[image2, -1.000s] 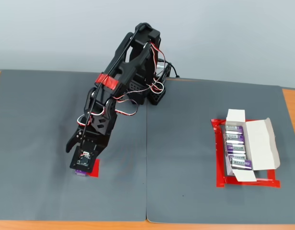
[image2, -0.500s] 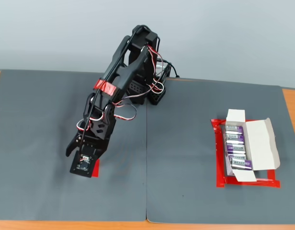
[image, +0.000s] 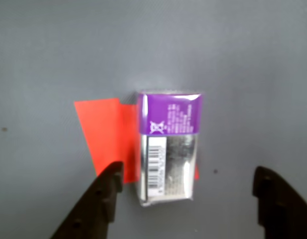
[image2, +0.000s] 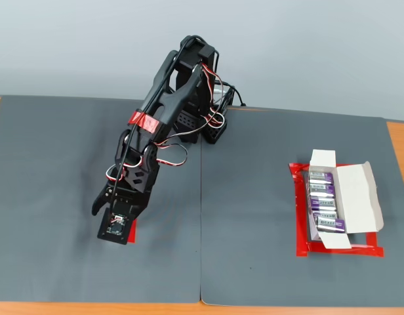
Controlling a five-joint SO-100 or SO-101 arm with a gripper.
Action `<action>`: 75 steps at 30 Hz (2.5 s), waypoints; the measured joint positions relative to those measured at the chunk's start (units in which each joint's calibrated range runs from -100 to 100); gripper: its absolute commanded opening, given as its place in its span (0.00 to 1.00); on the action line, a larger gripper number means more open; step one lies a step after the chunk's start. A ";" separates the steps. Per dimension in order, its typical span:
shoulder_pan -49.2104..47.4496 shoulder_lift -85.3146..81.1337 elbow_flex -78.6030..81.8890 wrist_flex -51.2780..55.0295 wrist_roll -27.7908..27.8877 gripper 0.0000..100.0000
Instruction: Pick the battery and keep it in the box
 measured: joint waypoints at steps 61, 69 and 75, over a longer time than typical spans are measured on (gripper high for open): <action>0.00 6.12 -4.04 -1.13 0.10 0.04; 0.00 6.12 -4.04 -1.13 -0.10 0.04; -0.52 6.12 -4.04 -1.13 -0.34 0.04</action>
